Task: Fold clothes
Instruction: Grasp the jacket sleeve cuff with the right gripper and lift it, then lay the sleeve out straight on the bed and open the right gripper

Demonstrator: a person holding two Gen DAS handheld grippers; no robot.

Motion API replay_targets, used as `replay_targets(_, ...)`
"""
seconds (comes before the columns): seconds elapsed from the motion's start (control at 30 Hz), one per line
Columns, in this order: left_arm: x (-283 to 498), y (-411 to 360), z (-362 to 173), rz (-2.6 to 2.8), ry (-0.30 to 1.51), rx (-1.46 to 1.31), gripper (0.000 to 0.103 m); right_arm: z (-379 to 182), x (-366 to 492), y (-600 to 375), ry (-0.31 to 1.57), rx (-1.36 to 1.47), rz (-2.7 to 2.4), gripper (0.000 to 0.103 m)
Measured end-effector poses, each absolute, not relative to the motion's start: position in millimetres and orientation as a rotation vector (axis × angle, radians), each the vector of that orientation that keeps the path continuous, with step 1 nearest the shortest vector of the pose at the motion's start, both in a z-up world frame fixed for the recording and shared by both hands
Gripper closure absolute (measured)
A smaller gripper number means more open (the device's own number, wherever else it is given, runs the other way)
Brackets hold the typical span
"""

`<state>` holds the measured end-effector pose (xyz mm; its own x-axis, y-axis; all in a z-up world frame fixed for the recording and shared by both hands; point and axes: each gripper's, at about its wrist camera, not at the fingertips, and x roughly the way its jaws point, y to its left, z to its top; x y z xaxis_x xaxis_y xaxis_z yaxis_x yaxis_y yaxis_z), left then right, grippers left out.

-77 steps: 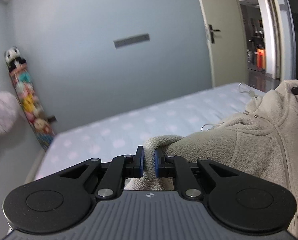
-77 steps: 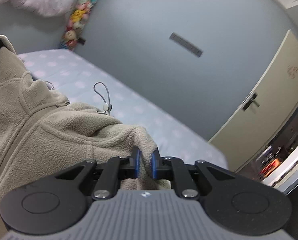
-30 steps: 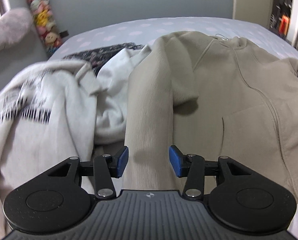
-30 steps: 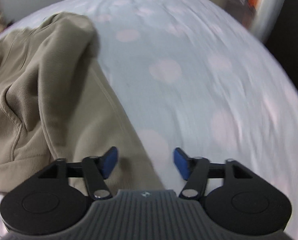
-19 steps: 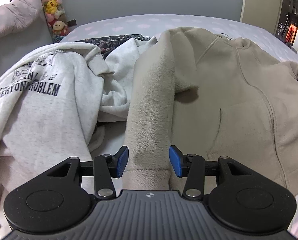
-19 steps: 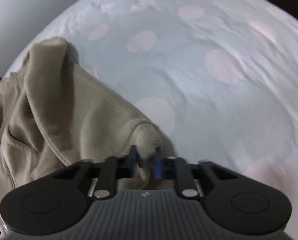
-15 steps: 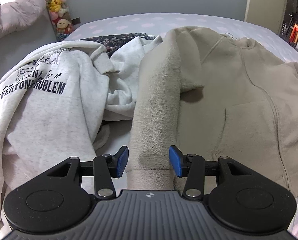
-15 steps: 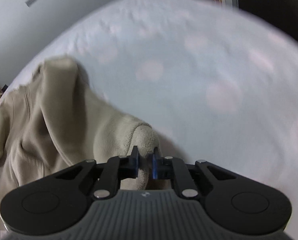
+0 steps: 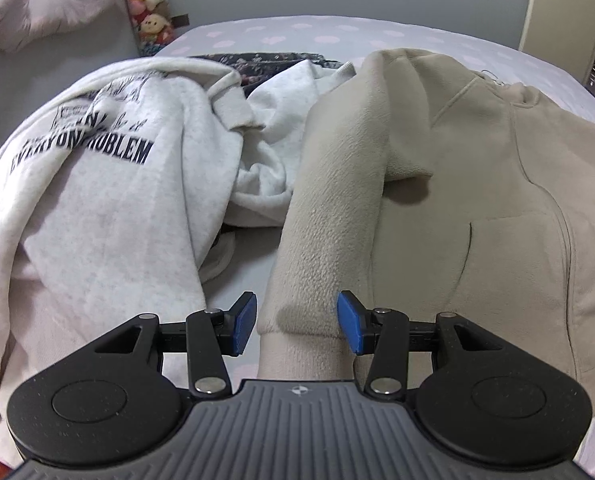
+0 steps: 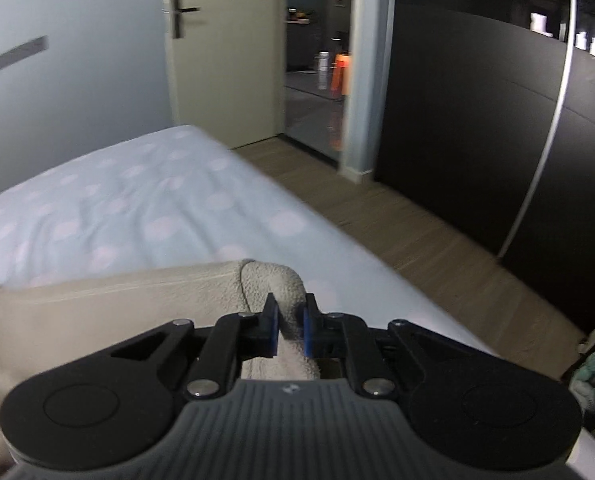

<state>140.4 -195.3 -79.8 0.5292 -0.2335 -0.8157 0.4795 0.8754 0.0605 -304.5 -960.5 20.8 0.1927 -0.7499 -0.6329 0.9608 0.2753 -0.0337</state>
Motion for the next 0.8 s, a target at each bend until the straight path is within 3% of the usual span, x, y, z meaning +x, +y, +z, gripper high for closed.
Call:
replay_targets(0.2, 131, -190, -79, -0.401, 0.916, 0.302, 0.049, -30, -291, -995, 0.674, 0.461, -1.264, 0.089)
replay_targets(0.4, 125, -187, -85, -0.399, 0.916, 0.315, 0.043, -76, -297, -972, 0.723, 0.438, -1.245, 0.071)
replay_targets(0.8, 107, -191, -106, -0.437, 0.953, 0.242, 0.040, -98, -279, -796, 0.572, 0.542, -0.886, 0.049)
